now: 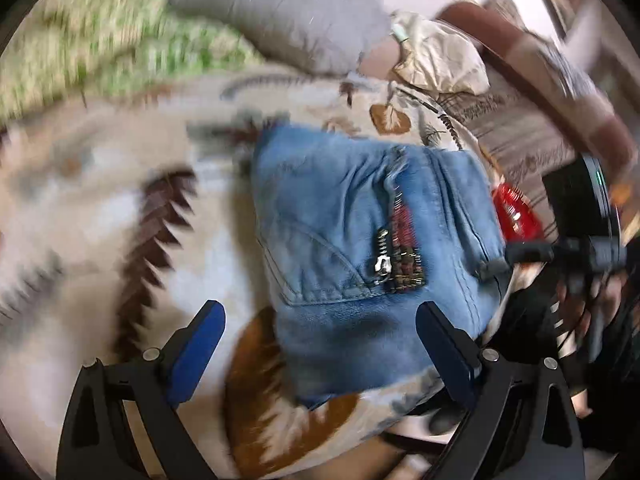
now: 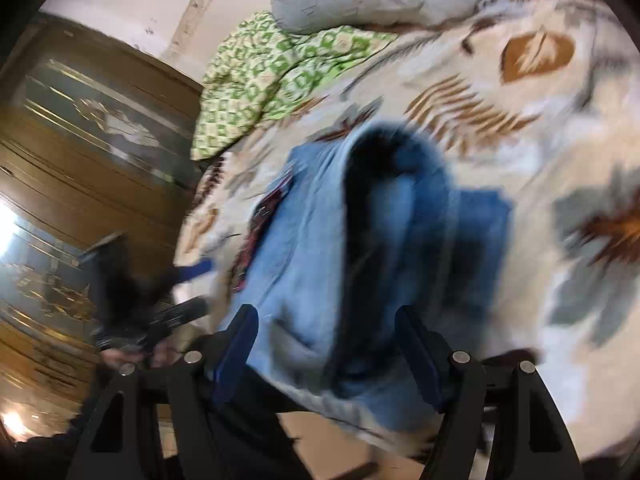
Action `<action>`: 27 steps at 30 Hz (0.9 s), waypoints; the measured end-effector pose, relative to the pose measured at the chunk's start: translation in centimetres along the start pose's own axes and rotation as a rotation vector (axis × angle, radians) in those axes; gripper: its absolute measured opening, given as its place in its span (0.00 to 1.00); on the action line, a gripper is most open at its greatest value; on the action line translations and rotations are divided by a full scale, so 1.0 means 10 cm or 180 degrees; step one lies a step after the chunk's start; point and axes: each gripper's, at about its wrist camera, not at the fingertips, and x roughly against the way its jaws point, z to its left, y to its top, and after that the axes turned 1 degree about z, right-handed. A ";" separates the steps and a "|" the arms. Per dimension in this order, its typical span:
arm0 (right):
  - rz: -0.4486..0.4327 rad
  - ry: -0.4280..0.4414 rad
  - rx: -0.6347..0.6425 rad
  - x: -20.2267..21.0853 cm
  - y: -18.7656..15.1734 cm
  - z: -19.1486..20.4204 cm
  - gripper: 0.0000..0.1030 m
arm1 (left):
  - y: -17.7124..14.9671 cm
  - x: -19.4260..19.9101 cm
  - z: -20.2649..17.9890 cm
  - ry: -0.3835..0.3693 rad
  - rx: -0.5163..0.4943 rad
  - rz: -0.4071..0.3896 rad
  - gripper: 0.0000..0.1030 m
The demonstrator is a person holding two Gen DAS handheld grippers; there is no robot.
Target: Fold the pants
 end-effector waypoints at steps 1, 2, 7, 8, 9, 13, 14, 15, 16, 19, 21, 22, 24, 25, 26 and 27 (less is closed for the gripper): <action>-0.0009 0.0075 -0.0004 -0.03 -0.03 0.02 0.72 | -0.01 -0.09 0.03 -0.0165 0.0111 0.0078 0.93; -0.0017 0.0140 0.0021 -0.08 -0.06 0.05 0.70 | -0.02 -0.16 0.04 -0.0318 0.0177 0.0153 0.93; 0.0026 -0.0057 0.0299 -0.16 -0.11 0.20 0.20 | -0.02 -0.25 -0.15 -0.0388 0.0073 0.0259 0.53; 0.0005 0.0049 0.0335 -0.09 -0.12 0.24 0.19 | -0.02 -0.18 -0.18 -0.0383 -0.0025 0.0211 0.41; -0.0039 0.0068 0.0389 -0.01 -0.12 0.26 0.19 | -0.03 -0.12 -0.21 -0.0435 -0.0080 0.0169 0.39; -0.0045 -0.0212 0.0370 0.15 -0.19 0.14 0.18 | -0.05 -0.23 -0.24 -0.0295 -0.0243 0.0361 0.31; 0.0031 -0.0353 0.0310 0.09 -0.21 0.05 0.18 | -0.07 -0.34 -0.22 -0.0257 -0.0253 0.0446 0.31; 0.0137 -0.0435 0.0229 -0.03 -0.24 -0.07 0.18 | -0.08 -0.40 -0.22 -0.0248 -0.0288 0.0462 0.31; 0.0209 -0.0521 0.0206 -0.15 -0.26 -0.16 0.18 | -0.07 -0.42 -0.22 -0.0257 -0.0308 0.0463 0.32; 0.0119 -0.0438 0.0043 -0.27 -0.25 -0.33 0.19 | -0.06 -0.43 -0.18 -0.0239 -0.0235 0.0474 0.36; 0.0102 -0.0453 0.0075 -0.28 -0.24 -0.32 0.21 | -0.07 -0.41 -0.19 -0.0133 -0.0254 0.0456 0.49; 0.0092 -0.0463 0.0119 -0.28 -0.24 -0.30 0.24 | -0.06 -0.41 -0.18 0.0009 -0.0217 0.0440 0.73; 0.0099 -0.0404 0.0090 -0.21 -0.25 -0.26 0.35 | -0.03 -0.35 -0.14 0.0143 -0.0101 0.0362 0.86; 0.0102 -0.0364 0.0041 -0.15 -0.26 -0.24 0.54 | -0.01 -0.30 -0.13 0.0089 -0.0092 0.0339 0.86; 0.0081 -0.0346 0.0025 -0.05 -0.28 -0.19 0.79 | 0.01 -0.24 -0.13 0.0050 -0.0093 0.0298 0.88; 0.0000 -0.0368 0.0042 0.05 -0.30 -0.17 0.85 | 0.05 -0.19 -0.11 0.0042 -0.0084 0.0247 0.90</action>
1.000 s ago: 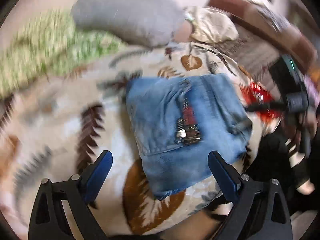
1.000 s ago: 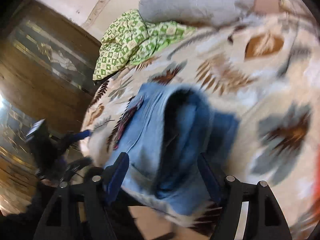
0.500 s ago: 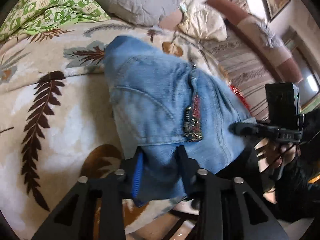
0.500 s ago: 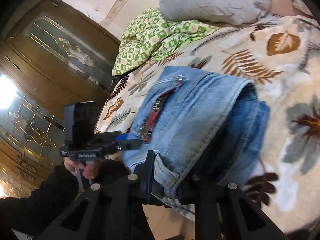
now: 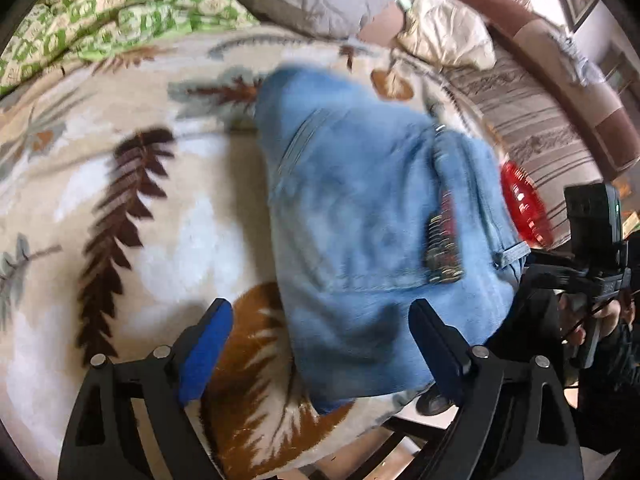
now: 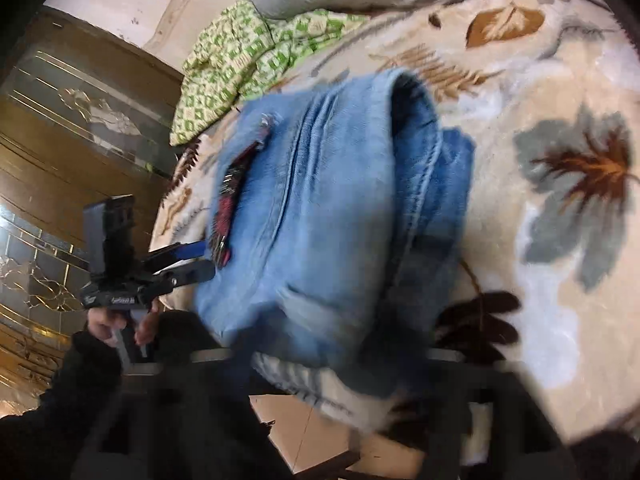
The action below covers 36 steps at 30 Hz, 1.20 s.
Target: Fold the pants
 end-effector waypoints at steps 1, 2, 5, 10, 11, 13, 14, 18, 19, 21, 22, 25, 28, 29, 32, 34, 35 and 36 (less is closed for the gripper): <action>-0.0143 -0.0008 0.0008 0.12 0.00 0.00 0.88 | 0.05 0.05 0.00 -0.0001 0.0010 -0.0061 0.94; -0.0220 0.0022 -0.0027 0.20 0.03 -0.02 0.88 | 0.09 0.07 0.03 -0.0004 0.0029 -0.0094 0.97; -0.0300 0.0134 -0.0419 0.24 0.10 -0.27 0.88 | 0.31 -0.03 0.09 -0.0098 0.0157 -0.0076 0.97; -0.0070 0.0223 -0.0891 -0.12 0.20 -0.56 0.88 | 0.48 -0.34 0.16 -0.0194 0.0219 0.0153 0.97; -0.0045 0.0215 -0.0942 -0.20 0.18 -0.58 0.89 | 0.50 -0.41 0.18 -0.0259 0.0236 0.0208 0.98; -0.0144 0.0317 -0.0970 -0.23 0.16 -0.61 0.89 | 0.49 -0.55 0.25 -0.0371 0.0369 0.0291 1.00; -0.0183 0.0396 -0.0945 -0.25 0.16 -0.59 0.86 | 0.47 -0.59 0.29 -0.0458 0.0446 0.0321 1.00; -0.0159 0.0173 -0.0637 -0.35 0.18 -0.38 0.66 | 0.41 -0.56 0.27 -0.0616 0.0395 0.0221 0.70; -0.0174 0.0128 -0.0561 -0.35 0.20 -0.32 0.51 | 0.40 -0.52 0.22 -0.0725 0.0353 0.0205 0.53; -0.0211 0.0012 -0.0419 -0.35 0.22 -0.22 0.41 | 0.39 -0.39 0.06 -0.0647 0.0122 0.0122 0.37; -0.0238 0.0001 -0.0359 -0.33 0.22 -0.18 0.37 | 0.39 -0.31 -0.02 -0.0624 -0.0011 0.0063 0.32; -0.0334 -0.0048 -0.0175 -0.18 0.26 -0.02 0.33 | 0.45 -0.06 -0.19 -0.0580 -0.0194 -0.0116 0.28; -0.0578 0.0006 0.0016 0.05 0.45 0.16 0.33 | 0.63 0.19 -0.22 -0.0587 -0.0234 -0.0380 0.27; -0.0685 -0.0009 0.0121 0.12 0.57 0.23 0.33 | 0.72 0.26 -0.21 -0.0579 -0.0237 -0.0480 0.27; -0.0767 -0.0044 0.0257 0.14 0.85 0.34 0.33 | 0.94 0.27 -0.08 -0.0507 -0.0221 -0.0617 0.27; -0.0736 -0.0124 0.0285 -0.01 1.03 0.35 0.33 | 1.05 0.10 0.08 -0.0441 -0.0121 -0.0531 0.27; -0.0651 -0.0159 0.0222 -0.17 1.11 0.28 0.32 | 1.08 -0.05 0.19 -0.0368 -0.0068 -0.0438 0.28; -0.0559 -0.0173 0.0178 -0.28 1.14 0.20 0.32 | 1.09 -0.23 0.29 -0.0289 -0.0001 -0.0296 0.28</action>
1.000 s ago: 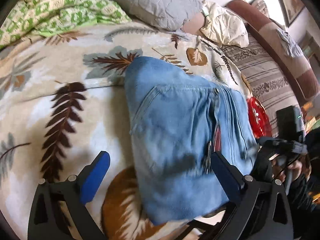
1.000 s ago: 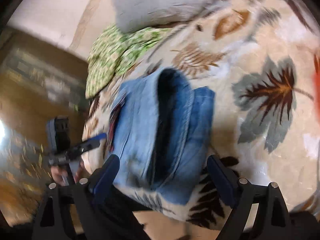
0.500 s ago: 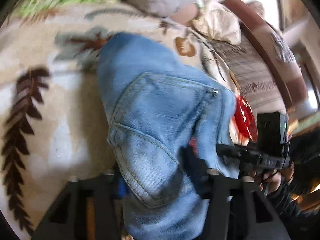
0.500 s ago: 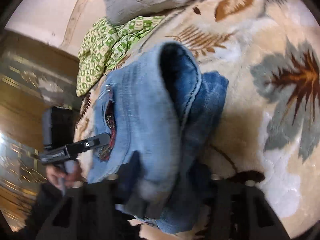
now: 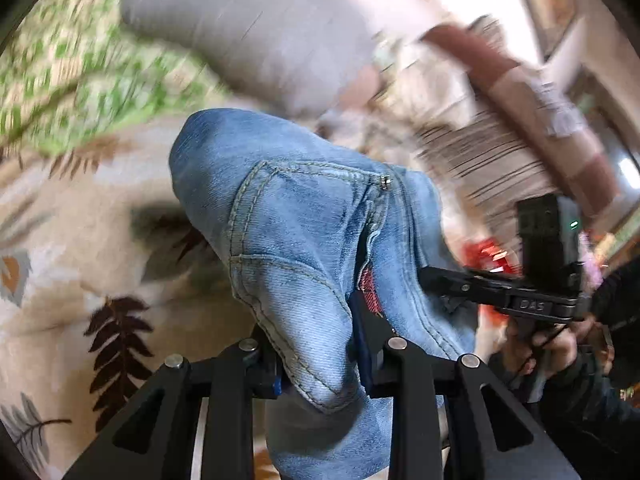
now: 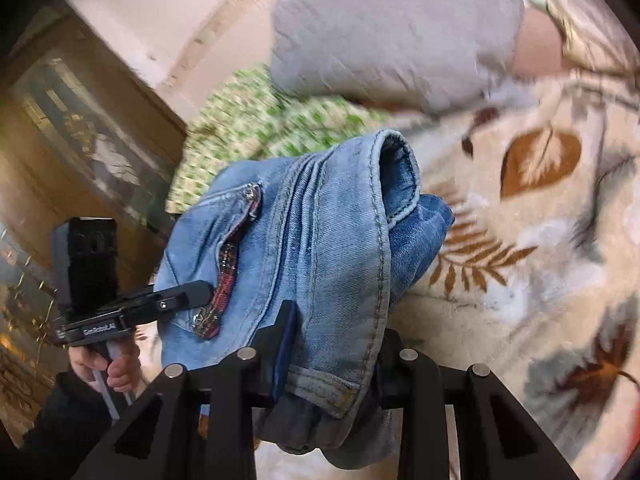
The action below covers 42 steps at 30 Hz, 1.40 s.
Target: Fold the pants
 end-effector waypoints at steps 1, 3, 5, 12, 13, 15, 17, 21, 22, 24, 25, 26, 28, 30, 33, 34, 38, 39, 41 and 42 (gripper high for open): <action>0.0128 -0.0068 -0.0040 -0.16 0.00 -0.09 0.33 | -0.05 -0.26 0.15 0.0196 0.0093 0.0258 0.33; 0.0439 -0.0256 -0.0132 -0.55 -0.06 -0.27 0.37 | -0.11 -0.39 0.29 0.0367 0.0197 0.0208 0.56; 0.0380 -0.0187 -0.0244 -0.59 -0.09 -0.37 0.50 | -0.11 -0.31 0.41 0.0361 0.0354 0.0156 0.76; 0.0399 0.0004 -0.0260 0.00 -0.07 -0.30 0.73 | -0.30 0.34 -0.08 0.0807 -0.0286 -0.0065 0.99; 0.0388 0.0031 -0.0218 0.09 -0.10 -0.26 0.78 | -0.43 0.45 -0.28 0.0885 -0.0683 -0.0160 0.99; 0.0382 0.0129 -0.0190 0.26 -0.19 -0.23 0.78 | -0.62 0.54 -0.53 0.1001 -0.1215 -0.0215 0.99; 0.0379 0.0258 -0.0245 0.32 -0.25 -0.22 0.78 | -0.86 0.56 -0.76 0.1118 -0.1755 -0.0280 0.99; 0.0343 0.0335 -0.0217 0.24 -0.33 -0.22 0.78 | -0.98 0.23 -0.98 0.1485 -0.2322 -0.0209 0.99; 0.0346 0.0370 -0.0221 0.18 -0.33 -0.22 0.78 | -0.99 0.14 -1.01 0.1538 -0.2373 -0.0183 0.98; 0.0330 0.0364 -0.0076 0.07 -0.36 -0.13 0.72 | -0.96 -0.01 -1.02 0.1671 -0.2473 -0.0176 0.93; 0.0309 0.0336 0.0030 0.03 -0.38 -0.08 0.61 | -0.94 -0.08 -1.01 0.1741 -0.2541 -0.0135 0.81; 0.0343 0.0341 0.0093 -0.03 -0.40 -0.04 0.44 | -0.92 -0.15 -0.98 0.1814 -0.2565 -0.0055 0.51; 0.0449 0.0366 0.0197 -0.13 -0.43 0.05 0.32 | -0.86 -0.22 -0.93 0.1646 -0.2506 0.0151 0.24; 0.0416 0.0283 0.0413 -0.10 -0.43 0.15 0.28 | -0.89 -0.18 -0.99 0.1641 -0.2645 0.0144 0.15; 0.0395 0.0229 0.0472 0.01 -0.36 0.16 0.26 | -0.90 -0.16 -1.00 0.1492 -0.2617 0.0177 0.12; 0.0437 0.0156 0.0486 0.01 -0.35 0.13 0.26 | -0.89 -0.20 -0.95 0.1409 -0.2562 0.0245 0.12; 0.0712 -0.0176 0.0579 -0.29 -0.51 0.00 0.26 | -0.99 -0.39 -0.89 0.1419 -0.2514 0.0299 0.12; 0.0669 -0.0149 0.0545 -0.29 -0.52 -0.03 0.26 | -0.97 -0.37 -0.89 0.1411 -0.2475 0.0285 0.12; 0.0626 -0.0050 0.0343 -0.28 -0.51 -0.11 0.28 | -0.91 -0.34 -0.87 0.1341 -0.2337 0.0287 0.16; 0.0622 -0.0046 0.0360 -0.27 -0.51 -0.09 0.29 | -0.90 -0.31 -0.87 0.1328 -0.2330 0.0271 0.16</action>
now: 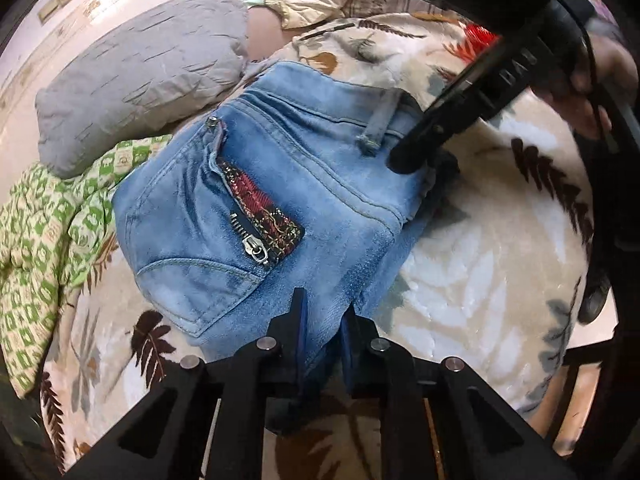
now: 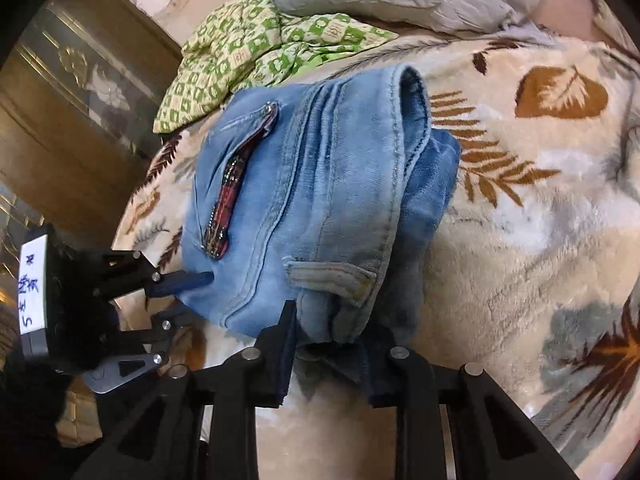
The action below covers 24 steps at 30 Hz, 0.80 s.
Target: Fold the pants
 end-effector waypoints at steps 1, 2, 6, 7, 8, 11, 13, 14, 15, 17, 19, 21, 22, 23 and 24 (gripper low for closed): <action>-0.0019 -0.0008 0.0055 0.03 -0.01 0.04 0.35 | 0.00 0.07 0.00 -0.0010 -0.0022 -0.0038 0.25; -0.0022 -0.0055 0.0082 0.08 -0.01 0.07 0.52 | -0.02 0.16 0.01 -0.0080 -0.0039 -0.0057 0.53; -0.0187 -0.0179 0.0048 0.46 0.01 0.04 0.74 | 0.00 0.53 0.22 -0.0047 0.0087 -0.0250 0.88; -0.0284 -0.0149 0.0021 0.58 0.06 0.01 0.74 | 0.03 0.58 0.38 -0.0056 0.0256 -0.0251 0.88; -0.0368 -0.0135 -0.0024 0.67 0.12 -0.02 0.74 | 0.07 0.59 0.55 -0.0056 0.0454 -0.0261 0.88; -0.0505 -0.0138 -0.0195 0.77 0.38 -0.15 0.74 | 0.17 0.49 1.05 0.0004 0.1115 -0.0279 0.89; -0.0485 -0.0061 -0.0323 0.71 0.57 -0.26 0.74 | 0.23 0.30 1.39 0.0045 0.1606 -0.0194 0.89; -0.0460 -0.0024 -0.0407 0.66 0.65 -0.33 0.74 | 0.26 0.17 1.55 0.0025 0.1835 -0.0130 0.89; -0.0422 0.0030 -0.0493 0.59 0.73 -0.39 0.74 | 0.30 0.02 1.71 -0.0045 0.2074 -0.0040 0.89; -0.0353 0.0112 -0.0570 0.40 0.89 -0.39 0.74 | 0.33 -0.22 1.86 -0.0211 0.2376 0.0068 0.89; -0.0306 0.0196 -0.0557 0.24 1.03 -0.35 0.72 | 0.38 -0.46 1.98 -0.0345 0.2564 0.0188 0.89; -0.0267 0.0258 -0.0545 0.11 1.13 -0.31 0.64 | 0.41 -0.64 2.08 -0.0439 0.2756 0.0225 0.89; -0.0250 0.0281 -0.0531 0.06 1.17 -0.29 0.54 | 0.40 -0.68 2.09 -0.0508 0.2842 0.0219 0.89; -0.0221 0.0283 -0.0503 0.00 1.22 -0.28 0.31 | 0.40 -0.74 2.10 -0.0610 0.2930 0.0247 0.89; -0.0200 0.0263 -0.0492 -0.04 1.23 -0.28 0.22 | 0.41 -0.78 2.11 -0.0705 0.2956 0.0279 0.88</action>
